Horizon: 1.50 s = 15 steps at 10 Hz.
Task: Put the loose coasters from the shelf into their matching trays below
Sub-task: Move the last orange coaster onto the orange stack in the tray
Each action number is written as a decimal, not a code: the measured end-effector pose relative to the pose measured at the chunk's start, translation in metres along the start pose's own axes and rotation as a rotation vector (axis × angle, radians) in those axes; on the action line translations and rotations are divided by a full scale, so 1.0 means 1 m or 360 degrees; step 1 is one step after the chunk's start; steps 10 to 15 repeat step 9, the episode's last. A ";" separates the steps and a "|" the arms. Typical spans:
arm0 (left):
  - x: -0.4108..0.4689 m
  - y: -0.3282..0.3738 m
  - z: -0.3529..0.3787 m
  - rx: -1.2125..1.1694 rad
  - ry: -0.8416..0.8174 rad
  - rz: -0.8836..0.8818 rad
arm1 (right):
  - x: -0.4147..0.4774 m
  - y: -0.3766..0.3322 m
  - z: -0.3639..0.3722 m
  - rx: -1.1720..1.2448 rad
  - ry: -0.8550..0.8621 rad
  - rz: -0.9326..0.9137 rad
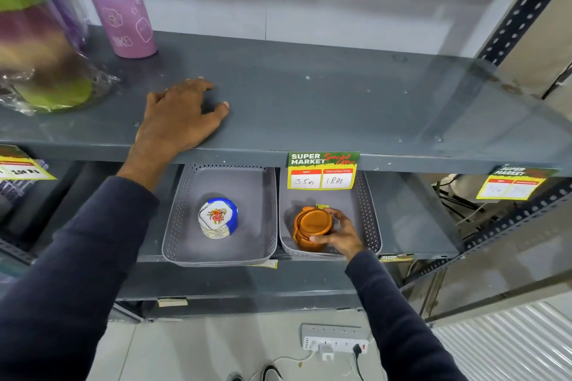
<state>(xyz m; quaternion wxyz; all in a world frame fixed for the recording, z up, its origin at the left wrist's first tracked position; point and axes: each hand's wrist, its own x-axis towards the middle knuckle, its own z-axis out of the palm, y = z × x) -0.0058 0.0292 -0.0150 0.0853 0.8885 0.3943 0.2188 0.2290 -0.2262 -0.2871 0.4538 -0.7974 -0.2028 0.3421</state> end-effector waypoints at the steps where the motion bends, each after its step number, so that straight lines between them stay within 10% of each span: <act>1: 0.001 0.000 0.001 -0.0001 0.0002 -0.0009 | 0.014 0.014 0.000 -0.0097 0.0002 0.0022; 7: 0.001 -0.001 0.002 0.0014 -0.0003 -0.0002 | -0.025 -0.026 0.025 -0.0977 0.0209 0.0062; 15: 0.000 0.006 -0.002 -0.0006 0.0010 -0.0033 | -0.028 -0.030 0.024 -0.1062 0.0146 0.0035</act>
